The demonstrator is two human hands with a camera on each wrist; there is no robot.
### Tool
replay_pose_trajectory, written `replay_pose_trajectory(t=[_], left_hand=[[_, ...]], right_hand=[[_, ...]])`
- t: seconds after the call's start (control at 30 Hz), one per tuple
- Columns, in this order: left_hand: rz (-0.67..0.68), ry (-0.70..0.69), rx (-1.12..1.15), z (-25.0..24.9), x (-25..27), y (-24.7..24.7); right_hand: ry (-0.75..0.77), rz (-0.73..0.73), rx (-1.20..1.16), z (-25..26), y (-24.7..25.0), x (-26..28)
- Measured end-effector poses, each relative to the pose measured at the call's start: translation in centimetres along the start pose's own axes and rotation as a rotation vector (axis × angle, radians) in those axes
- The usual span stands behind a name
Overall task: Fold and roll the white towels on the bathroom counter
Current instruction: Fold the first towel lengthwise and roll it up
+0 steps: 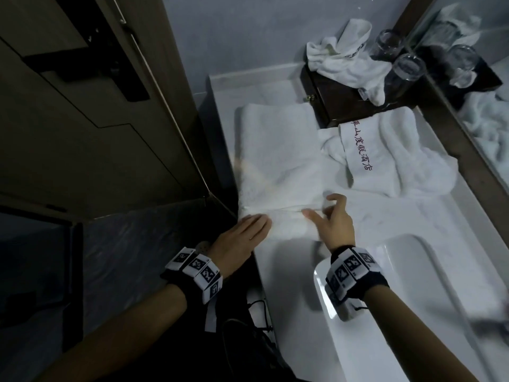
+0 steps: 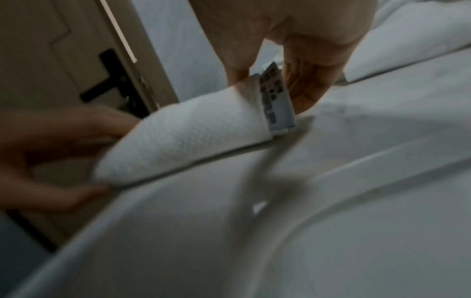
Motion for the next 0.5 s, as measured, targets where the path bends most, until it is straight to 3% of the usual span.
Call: replay_pose_trajectory(t=[0.1,0.17,0.23,0.3,0.37,0.5], left_hand=[[-0.089,0.047,-0.01,0.2,-0.6,1.3],[-0.117,0.072,-0.034,0.1,-0.8,1.7],[-0.145,0.065,-0.039,0.0,-1.0,2.0],[-0.181,0.059,0.019,0.1,-1.3,2.3],[-0.173,0.11,0.112,0.7,-1.7,2.7],[-0.016,0.264,0.444,2.9,-2.2,2.0]], right_hand=[[0.257,-0.133,-0.059,1.6,1.5,1.2],[0.456,-0.033,0.021,2.7,1.1,2.5],[0.6,0.172,0.178,3.0,-0.6,4.0],[0.624,0.303,0.261,2.6,-1.6,4.3],[0.603,0.307,0.273,2.4,-1.3,3.4],[0.643,0.306,0.337,2.9,-1.1,2.4]])
Point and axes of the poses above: each hand's wrist, its own x-axis away from the middle knuckle, its own y-axis out of the back of the hand, z = x × y, the point moved 6 cm from there along -x, towards the middle knuckle, and after that the axes turned 9 degrees about -x, right-handed, at the moved point
